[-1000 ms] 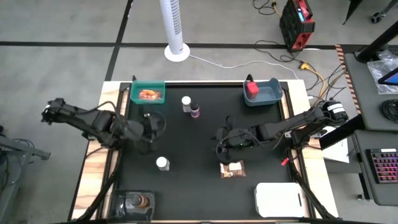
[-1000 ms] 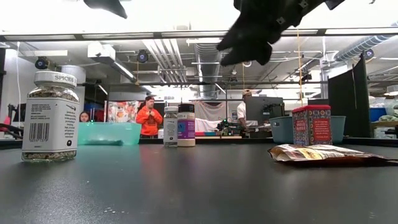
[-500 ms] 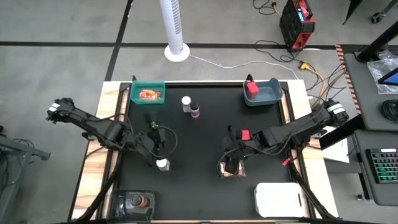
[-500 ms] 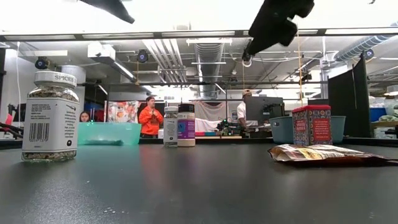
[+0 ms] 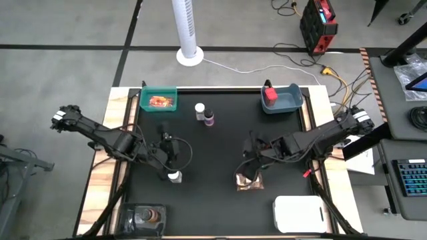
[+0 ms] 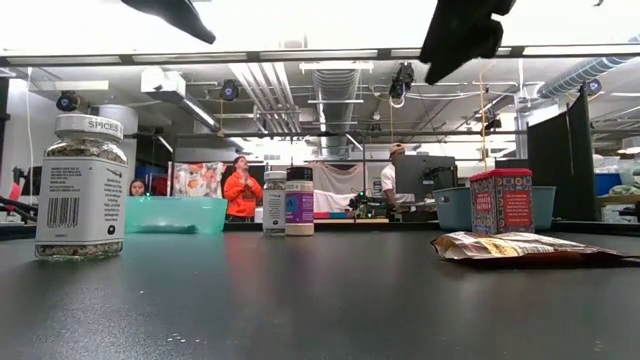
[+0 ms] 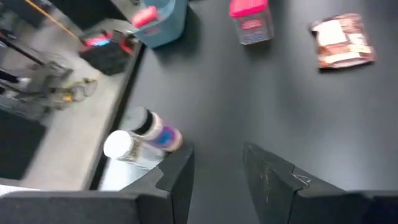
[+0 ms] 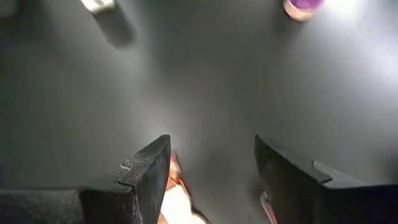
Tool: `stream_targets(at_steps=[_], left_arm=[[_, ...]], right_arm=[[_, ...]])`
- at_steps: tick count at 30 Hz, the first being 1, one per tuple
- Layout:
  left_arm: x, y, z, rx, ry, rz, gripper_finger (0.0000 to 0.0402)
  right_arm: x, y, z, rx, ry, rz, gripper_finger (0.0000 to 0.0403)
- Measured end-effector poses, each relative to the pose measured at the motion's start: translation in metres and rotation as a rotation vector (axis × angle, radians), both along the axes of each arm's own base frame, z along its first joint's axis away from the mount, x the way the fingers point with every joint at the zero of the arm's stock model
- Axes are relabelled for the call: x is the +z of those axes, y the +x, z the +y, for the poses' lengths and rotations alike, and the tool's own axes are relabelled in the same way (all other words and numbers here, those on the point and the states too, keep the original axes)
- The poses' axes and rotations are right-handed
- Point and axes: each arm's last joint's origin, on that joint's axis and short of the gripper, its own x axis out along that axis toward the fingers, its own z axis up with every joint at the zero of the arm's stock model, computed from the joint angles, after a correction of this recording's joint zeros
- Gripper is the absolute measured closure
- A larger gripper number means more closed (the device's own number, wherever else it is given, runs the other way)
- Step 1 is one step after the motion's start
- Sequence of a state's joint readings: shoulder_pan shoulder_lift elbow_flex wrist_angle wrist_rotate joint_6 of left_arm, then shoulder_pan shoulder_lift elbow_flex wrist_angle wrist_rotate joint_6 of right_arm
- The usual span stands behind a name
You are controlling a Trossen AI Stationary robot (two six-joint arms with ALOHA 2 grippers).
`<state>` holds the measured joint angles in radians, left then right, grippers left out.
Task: Sort spices by type
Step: Put the bottom white seasoning bottle into the white bin
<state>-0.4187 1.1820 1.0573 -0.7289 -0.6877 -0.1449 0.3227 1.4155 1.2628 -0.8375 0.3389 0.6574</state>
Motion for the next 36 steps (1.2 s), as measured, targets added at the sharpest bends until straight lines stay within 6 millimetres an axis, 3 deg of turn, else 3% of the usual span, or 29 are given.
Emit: stream_targets(at_steps=[6,14,19,23,31,36], left_arm=[[-0.005,-0.001,-0.004,-0.074,-0.139,0.068,0.028],[-0.011,-0.007,-0.01,-0.08,-0.482,0.18,0.028],[-0.013,-0.012,-0.01,-0.05,-0.545,0.255,0.0271],[-0.014,-0.014,-0.01,-0.036,-0.55,0.278,0.0233],[-0.016,-0.012,-0.013,-0.083,-0.52,0.304,0.0108],[-0.026,-0.007,-0.022,-0.157,-0.485,0.379,0.0071]], right_arm=[[-0.004,-0.01,-0.003,-0.07,0.016,0.106,0.0182],[-0.007,-0.017,-0.004,-0.092,0.048,0.187,0.0182],[-0.007,-0.017,-0.004,-0.064,0.031,0.19,0.0183],[-0.007,-0.017,-0.004,-0.059,0.023,0.189,0.0183],[-0.007,-0.017,-0.004,-0.059,0.022,0.187,0.0184],[-0.007,-0.017,-0.004,-0.06,0.021,0.188,0.0183]])
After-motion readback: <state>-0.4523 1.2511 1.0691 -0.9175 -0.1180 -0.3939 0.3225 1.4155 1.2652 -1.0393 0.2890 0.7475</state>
